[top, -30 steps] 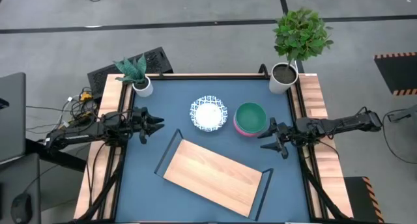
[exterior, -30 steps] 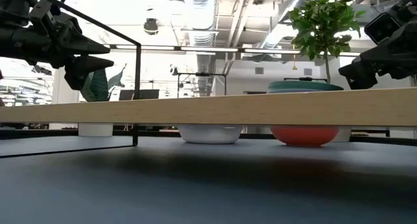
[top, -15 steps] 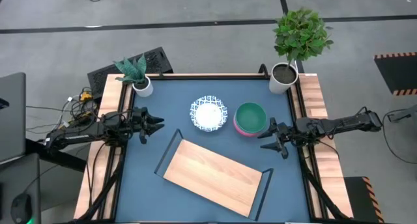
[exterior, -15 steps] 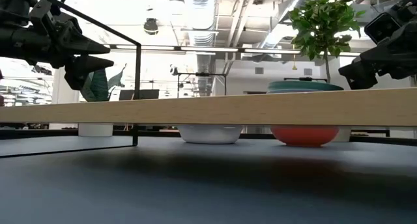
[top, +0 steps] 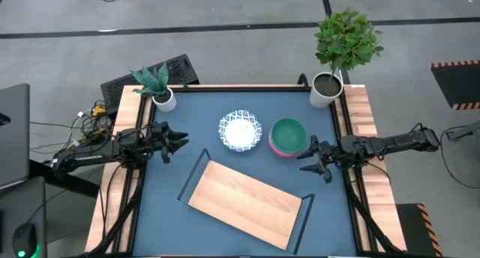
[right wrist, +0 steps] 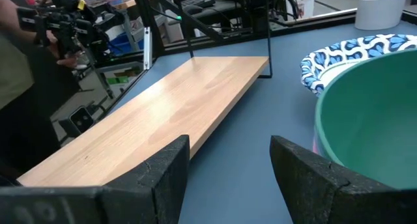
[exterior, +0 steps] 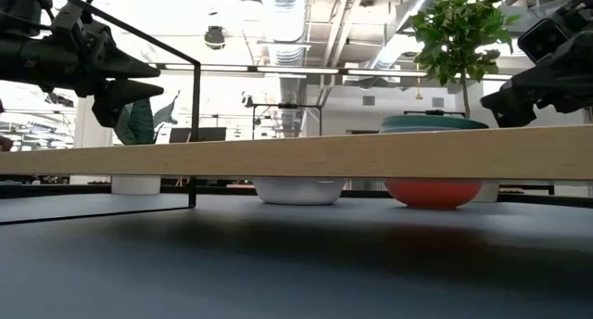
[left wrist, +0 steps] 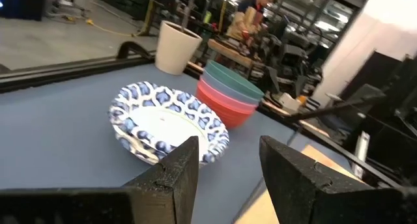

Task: Place and stack bowls onto a shelf
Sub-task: Put the green bowl on the shelf

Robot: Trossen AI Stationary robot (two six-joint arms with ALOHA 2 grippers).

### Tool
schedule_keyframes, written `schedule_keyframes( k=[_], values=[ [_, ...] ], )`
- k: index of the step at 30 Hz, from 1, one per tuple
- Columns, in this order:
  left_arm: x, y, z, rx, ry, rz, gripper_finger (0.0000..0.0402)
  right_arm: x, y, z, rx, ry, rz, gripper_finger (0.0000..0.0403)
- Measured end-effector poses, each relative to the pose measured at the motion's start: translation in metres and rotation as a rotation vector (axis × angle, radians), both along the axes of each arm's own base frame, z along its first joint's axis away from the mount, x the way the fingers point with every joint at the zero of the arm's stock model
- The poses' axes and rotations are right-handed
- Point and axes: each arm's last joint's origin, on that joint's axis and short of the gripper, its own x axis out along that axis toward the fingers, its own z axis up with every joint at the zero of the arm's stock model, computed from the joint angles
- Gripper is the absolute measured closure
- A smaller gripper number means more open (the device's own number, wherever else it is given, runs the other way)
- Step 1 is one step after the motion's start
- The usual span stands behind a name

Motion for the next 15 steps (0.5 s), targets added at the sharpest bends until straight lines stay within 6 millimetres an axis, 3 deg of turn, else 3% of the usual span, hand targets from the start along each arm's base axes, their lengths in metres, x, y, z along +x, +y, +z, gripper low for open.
schedule_keyframes(
  k=[10, 15],
  values=[
    [-0.0002, 0.0005, 0.0006, -0.085, -0.028, 0.017, 0.0255, 0.0001, -0.0006, 0.0000, -0.007, -0.001, -0.007, 0.0163],
    [-0.0010, 0.0027, 0.0037, -0.281, -0.124, 0.084, 0.0255, 0.0004, -0.0024, 0.0002, -0.017, -0.004, -0.053, 0.0163]
  ],
)
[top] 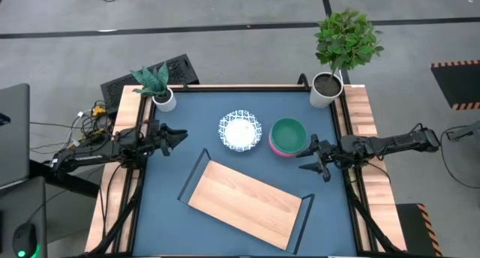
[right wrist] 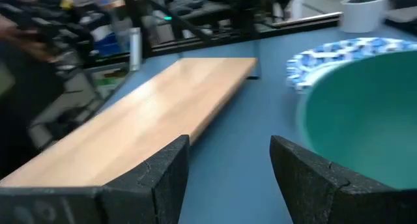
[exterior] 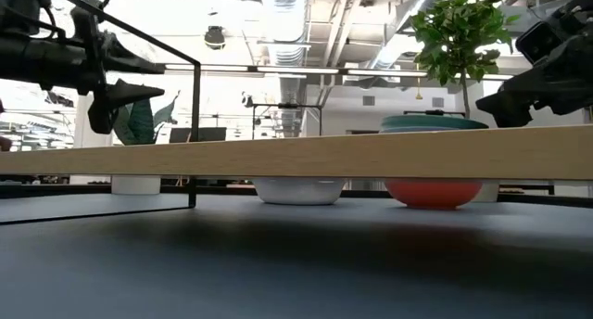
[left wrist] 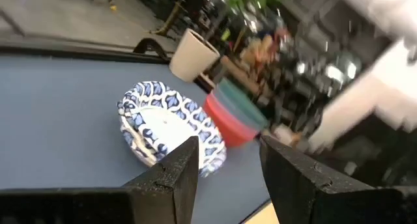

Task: Place and stack bowls onto a shelf
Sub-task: Put the green bowl on the shelf

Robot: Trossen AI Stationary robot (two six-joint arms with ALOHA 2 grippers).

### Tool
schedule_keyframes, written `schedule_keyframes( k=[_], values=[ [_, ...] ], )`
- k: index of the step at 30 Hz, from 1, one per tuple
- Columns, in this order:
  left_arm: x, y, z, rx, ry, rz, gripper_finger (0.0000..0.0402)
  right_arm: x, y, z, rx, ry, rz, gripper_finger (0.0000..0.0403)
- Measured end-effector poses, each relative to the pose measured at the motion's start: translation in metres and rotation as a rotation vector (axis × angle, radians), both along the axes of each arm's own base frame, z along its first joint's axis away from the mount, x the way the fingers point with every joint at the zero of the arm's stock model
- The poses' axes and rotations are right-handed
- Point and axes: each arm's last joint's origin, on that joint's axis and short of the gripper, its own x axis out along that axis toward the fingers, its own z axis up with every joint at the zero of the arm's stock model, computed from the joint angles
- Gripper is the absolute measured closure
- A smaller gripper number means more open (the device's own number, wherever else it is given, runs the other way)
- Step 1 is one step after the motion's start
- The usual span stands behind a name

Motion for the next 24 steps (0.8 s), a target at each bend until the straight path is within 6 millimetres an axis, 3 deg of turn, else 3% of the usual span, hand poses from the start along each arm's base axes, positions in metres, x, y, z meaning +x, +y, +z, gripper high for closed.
schedule_keyframes(
  k=[4, 9, 13, 24],
  values=[
    [-0.001, -0.001, 0.007, -0.072, -0.068, -0.027, 0.0255, 0.000, 0.000, 0.001, 0.101, -0.004, -0.023, 0.0163],
    [-0.007, -0.001, 0.034, -0.026, -0.327, -0.023, 0.0255, 0.002, 0.000, 0.011, 0.407, -0.080, -0.055, 0.0163],
    [-0.012, -0.001, 0.044, -0.022, -0.449, 0.020, 0.0255, 0.002, 0.000, 0.023, 0.645, -0.170, -0.046, 0.0163],
    [-0.004, 0.001, 0.045, -0.107, -0.456, 0.020, 0.0255, 0.002, -0.003, 0.028, 1.067, -0.171, -0.104, 0.0163]
  ],
)
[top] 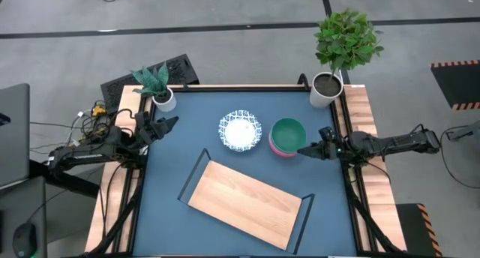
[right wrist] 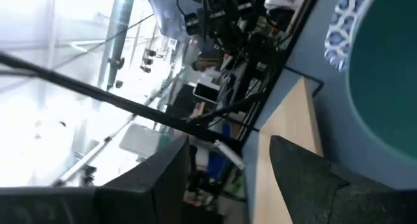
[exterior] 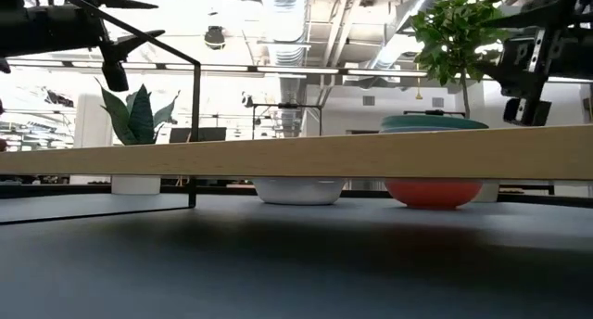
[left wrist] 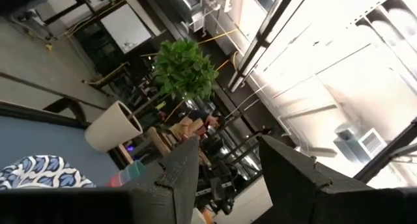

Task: Place and stack bowls onto a shelf
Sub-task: Put the green bowl on the shelf

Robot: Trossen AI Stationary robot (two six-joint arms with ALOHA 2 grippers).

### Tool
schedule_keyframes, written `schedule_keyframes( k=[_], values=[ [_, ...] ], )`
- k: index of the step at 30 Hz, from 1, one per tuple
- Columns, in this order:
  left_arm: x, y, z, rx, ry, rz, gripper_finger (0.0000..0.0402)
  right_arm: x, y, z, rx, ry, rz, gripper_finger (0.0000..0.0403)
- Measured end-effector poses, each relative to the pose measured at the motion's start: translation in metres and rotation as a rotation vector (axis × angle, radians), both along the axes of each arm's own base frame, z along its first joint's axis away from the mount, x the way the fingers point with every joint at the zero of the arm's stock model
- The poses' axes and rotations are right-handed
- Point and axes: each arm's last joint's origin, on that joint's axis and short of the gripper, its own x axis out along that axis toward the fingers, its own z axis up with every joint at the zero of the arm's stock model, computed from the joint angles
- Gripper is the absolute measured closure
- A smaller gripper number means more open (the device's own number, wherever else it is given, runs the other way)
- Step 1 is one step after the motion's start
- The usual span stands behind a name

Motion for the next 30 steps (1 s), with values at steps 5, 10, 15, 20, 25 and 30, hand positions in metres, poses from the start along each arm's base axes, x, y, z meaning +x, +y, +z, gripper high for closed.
schedule_keyframes(
  k=[5, 10, 15, 20, 25, 30],
  values=[
    [0.009, 0.002, 0.016, 0.013, 0.048, 0.019, 0.0255, -0.005, -0.002, 0.024, 0.088, -0.246, -0.001, 0.0163],
    [0.020, 0.004, 0.036, 0.077, 0.105, 0.058, 0.0255, -0.027, -0.007, 0.092, -0.180, -0.589, -0.168, 0.0163],
    [0.029, 0.006, 0.050, 0.088, 0.132, 0.092, 0.0255, -0.038, -0.013, 0.155, -0.498, -0.234, -0.330, 0.0168],
    [0.034, 0.006, 0.059, 0.086, 0.132, 0.089, 0.0255, -0.039, -0.023, 0.194, -0.644, 0.372, -0.415, 0.0178],
    [0.037, 0.007, 0.064, 0.081, 0.135, 0.086, 0.0255, -0.031, -0.029, 0.218, -0.672, 0.762, -0.369, 0.0184],
    [0.038, 0.007, 0.064, 0.064, 0.132, 0.078, 0.0255, -0.007, -0.042, 0.214, -0.668, 1.069, -0.327, 0.0194]
  ],
)
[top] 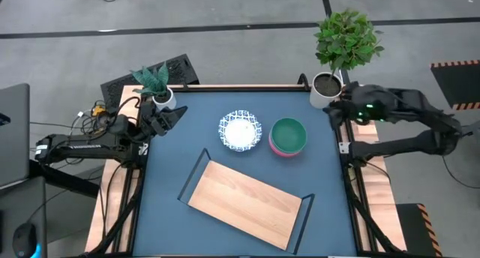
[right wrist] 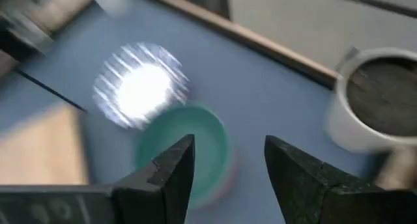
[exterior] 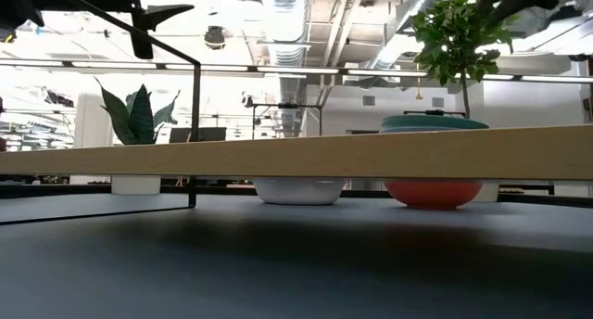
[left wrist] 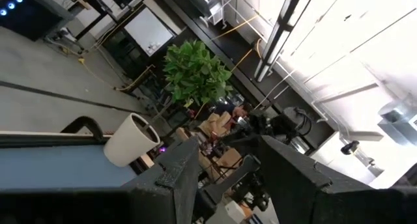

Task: Place and stack bowls onto a shelf
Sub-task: Put the green bowl on the shelf

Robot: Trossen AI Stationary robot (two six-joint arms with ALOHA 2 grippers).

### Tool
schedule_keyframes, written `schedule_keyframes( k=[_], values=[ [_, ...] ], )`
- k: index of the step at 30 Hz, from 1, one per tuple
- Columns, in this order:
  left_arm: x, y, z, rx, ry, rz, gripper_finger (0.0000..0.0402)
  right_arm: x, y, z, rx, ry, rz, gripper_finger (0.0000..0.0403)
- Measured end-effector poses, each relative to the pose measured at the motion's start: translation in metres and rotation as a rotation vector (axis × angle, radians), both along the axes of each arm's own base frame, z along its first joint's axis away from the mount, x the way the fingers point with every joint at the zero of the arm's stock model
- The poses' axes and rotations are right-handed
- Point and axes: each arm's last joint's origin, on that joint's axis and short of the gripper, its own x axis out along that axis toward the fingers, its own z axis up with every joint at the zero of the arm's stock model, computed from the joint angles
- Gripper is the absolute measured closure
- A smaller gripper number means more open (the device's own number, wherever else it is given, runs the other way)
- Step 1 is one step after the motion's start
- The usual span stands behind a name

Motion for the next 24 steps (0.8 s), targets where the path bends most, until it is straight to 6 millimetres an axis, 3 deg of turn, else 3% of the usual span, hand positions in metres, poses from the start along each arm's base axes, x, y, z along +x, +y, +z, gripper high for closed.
schedule_keyframes(
  k=[7, 14, 24],
  values=[
    [0.001, 0.000, -0.003, -0.027, 0.026, -0.009, 0.0255, 0.050, -0.029, -0.029, 0.114, 0.235, 0.107, 0.0209],
    [0.002, 0.000, -0.007, -0.033, 0.063, -0.008, 0.0255, 0.084, -0.068, -0.057, 0.173, 0.365, 0.201, 0.0222],
    [0.003, 0.000, -0.010, -0.039, 0.100, -0.008, 0.0255, 0.104, -0.109, -0.086, 0.247, 0.415, 0.359, 0.0230]
  ],
)
